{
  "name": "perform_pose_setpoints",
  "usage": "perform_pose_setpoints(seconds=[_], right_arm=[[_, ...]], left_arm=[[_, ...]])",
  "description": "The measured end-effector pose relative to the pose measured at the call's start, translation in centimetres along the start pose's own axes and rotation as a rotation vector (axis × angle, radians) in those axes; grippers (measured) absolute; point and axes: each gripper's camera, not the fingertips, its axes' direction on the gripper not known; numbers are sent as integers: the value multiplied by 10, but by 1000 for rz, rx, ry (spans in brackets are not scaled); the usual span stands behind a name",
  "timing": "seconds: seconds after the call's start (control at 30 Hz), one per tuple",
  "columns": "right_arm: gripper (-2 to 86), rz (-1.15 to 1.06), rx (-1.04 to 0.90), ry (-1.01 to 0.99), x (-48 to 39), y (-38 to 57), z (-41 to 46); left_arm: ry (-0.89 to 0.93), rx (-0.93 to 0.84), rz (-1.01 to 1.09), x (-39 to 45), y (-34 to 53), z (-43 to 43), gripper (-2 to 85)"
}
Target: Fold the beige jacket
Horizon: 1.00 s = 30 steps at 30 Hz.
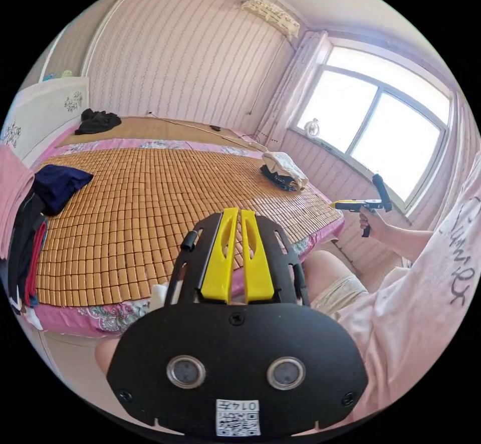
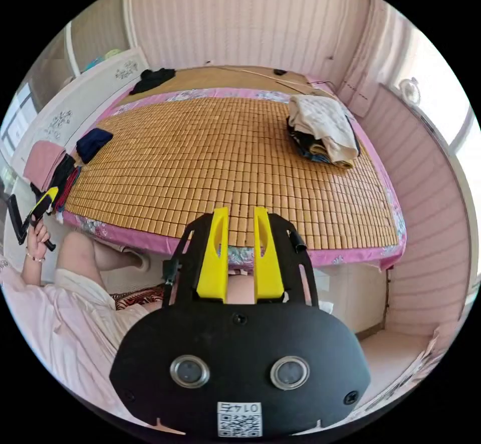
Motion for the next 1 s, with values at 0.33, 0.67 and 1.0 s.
perform_pose_setpoints(seconds=[0.33, 0.67, 1.0], right_arm=[[119, 107, 101, -98, 69, 54, -16], [139, 45, 217, -93, 145, -8, -11], [162, 80, 314, -62, 237, -77, 32]], left_arm=[[26, -156, 55, 82, -27, 80, 37], [195, -319, 158, 174, -128, 288, 62], [217, -425, 375, 259, -238, 545, 62]])
